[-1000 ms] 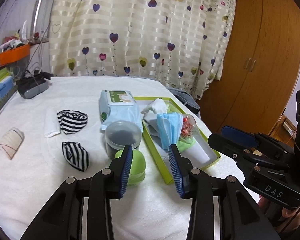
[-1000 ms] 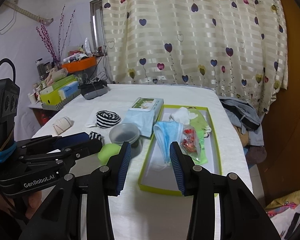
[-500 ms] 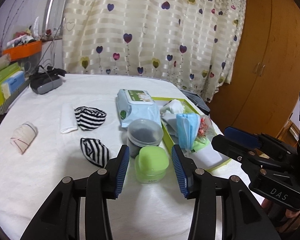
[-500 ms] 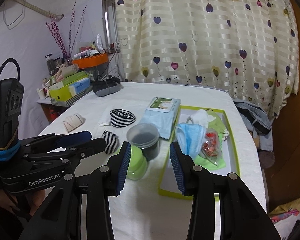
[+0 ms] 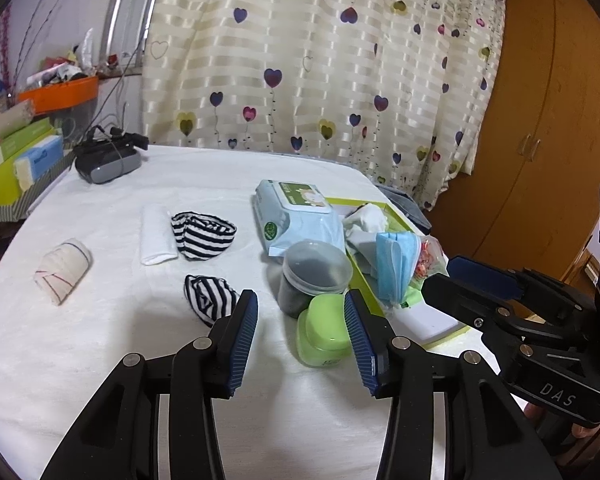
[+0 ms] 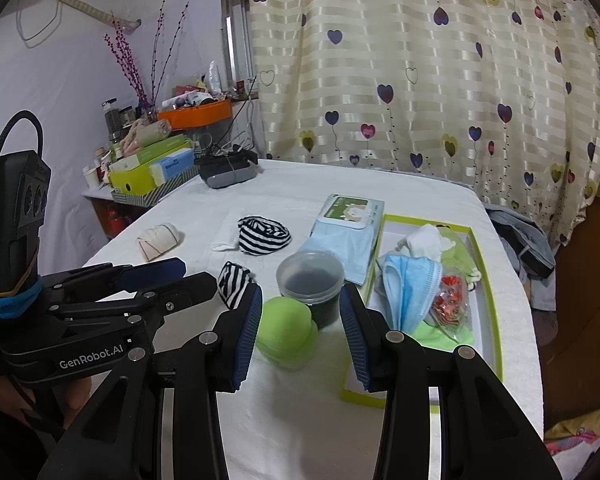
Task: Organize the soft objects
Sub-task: 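Withdraw both grippers from the box toward the striped socks and bandage, then grasp the white bandage roll with the left gripper while the right grasps the striped sock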
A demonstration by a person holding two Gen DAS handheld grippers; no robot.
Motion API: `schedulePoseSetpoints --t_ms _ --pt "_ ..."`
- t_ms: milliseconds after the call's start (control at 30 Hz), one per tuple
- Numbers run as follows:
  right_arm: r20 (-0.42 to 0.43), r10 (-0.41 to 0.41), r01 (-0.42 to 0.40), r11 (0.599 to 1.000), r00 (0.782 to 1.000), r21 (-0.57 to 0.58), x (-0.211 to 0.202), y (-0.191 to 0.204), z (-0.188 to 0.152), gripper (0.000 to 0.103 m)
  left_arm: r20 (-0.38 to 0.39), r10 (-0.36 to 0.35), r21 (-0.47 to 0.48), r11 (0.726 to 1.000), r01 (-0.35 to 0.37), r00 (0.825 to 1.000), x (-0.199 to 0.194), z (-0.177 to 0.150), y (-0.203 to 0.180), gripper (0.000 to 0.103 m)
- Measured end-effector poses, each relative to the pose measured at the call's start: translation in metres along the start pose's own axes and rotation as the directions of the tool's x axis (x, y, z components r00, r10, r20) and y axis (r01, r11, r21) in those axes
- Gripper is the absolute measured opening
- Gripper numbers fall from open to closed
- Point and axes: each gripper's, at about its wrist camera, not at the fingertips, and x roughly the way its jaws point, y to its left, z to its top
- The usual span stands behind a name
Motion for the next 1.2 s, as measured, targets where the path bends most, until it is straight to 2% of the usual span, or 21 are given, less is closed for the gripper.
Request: schedulePoseSetpoints --t_ms 933,1067,1200 --pt "-0.055 0.067 -0.071 0.995 0.996 -0.077 0.038 0.036 0.014 0.042 0.006 0.051 -0.065 0.997 -0.05 0.999 0.001 0.005 0.049 0.045" --pt "-0.071 0.084 -0.09 0.991 0.994 -0.094 0.048 0.044 0.016 0.042 0.013 0.077 -0.087 0.993 -0.076 0.997 -0.003 0.004 0.066 0.05" --pt "-0.099 0.114 -0.126 0.985 0.988 -0.116 0.063 0.058 0.017 0.042 0.012 0.115 -0.115 0.987 -0.112 0.993 -0.006 0.002 0.087 0.05"
